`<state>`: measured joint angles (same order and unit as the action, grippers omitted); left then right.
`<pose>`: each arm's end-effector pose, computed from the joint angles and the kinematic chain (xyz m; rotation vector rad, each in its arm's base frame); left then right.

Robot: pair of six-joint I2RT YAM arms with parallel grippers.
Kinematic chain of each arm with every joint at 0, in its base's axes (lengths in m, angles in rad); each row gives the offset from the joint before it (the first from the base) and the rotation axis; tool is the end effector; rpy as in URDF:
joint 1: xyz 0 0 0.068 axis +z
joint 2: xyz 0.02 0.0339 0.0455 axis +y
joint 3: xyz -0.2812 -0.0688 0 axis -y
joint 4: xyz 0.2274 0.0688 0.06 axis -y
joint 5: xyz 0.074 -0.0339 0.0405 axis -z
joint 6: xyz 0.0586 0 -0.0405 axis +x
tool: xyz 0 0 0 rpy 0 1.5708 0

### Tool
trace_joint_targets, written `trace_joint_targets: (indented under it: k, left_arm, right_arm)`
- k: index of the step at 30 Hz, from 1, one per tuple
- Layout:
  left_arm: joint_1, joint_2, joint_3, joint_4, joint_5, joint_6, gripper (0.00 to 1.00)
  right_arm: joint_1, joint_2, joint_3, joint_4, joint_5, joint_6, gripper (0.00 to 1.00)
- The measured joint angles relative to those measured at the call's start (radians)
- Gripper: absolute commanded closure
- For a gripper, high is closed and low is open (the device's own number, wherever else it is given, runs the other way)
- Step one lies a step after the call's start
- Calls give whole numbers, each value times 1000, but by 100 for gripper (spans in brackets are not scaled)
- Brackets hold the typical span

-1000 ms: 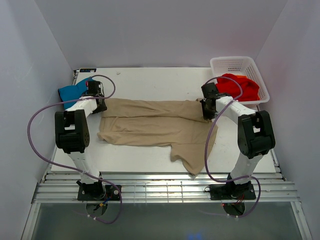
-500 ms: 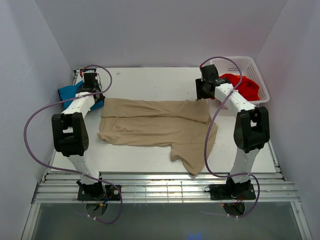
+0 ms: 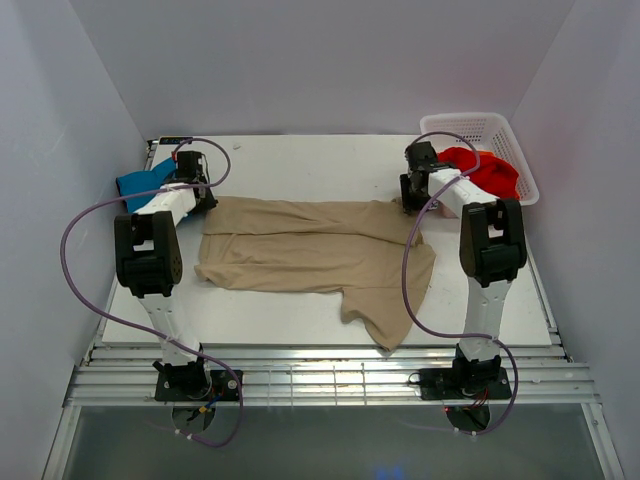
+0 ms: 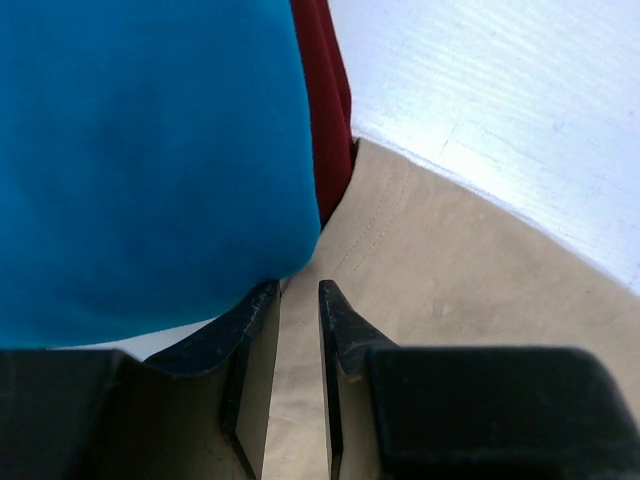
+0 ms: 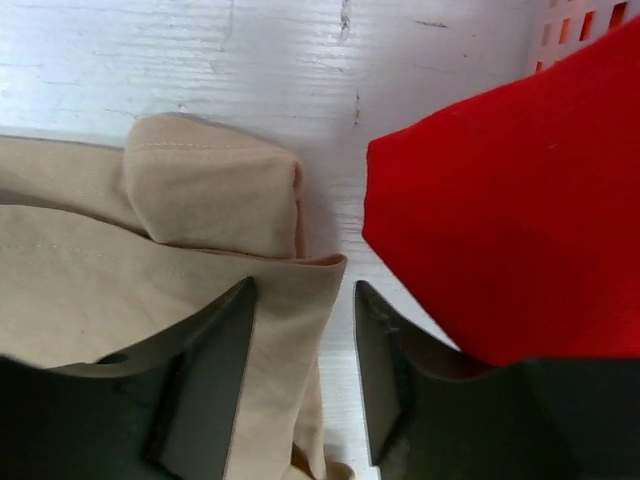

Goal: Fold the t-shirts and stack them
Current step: Fold the tshirt

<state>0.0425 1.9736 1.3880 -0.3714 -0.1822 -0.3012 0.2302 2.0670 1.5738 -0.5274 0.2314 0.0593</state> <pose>0.4279 0.0288 0.1889 -0.5004 2.4587 0.1247 0.4423 0.0898 0.1943 -0.1348 2.5571 -0.1901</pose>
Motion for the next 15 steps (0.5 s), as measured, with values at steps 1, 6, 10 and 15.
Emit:
trace_joint_targets:
  k: [1, 6, 10, 15]
  left_arm:
    - [0, 0, 5, 0, 1, 0, 68]
    - [0, 0, 25, 2, 11, 0, 69]
    - [0, 2, 34, 4, 16, 0, 70]
    - [0, 4, 35, 5, 24, 0, 71]
  right_arm:
    - [-2, 0, -2, 0, 0, -2, 62]
    - [-15, 0, -33, 9, -7, -11, 83]
    - [-25, 0, -61, 20, -32, -10, 87]
    - [-41, -8, -84, 45, -60, -3, 66]
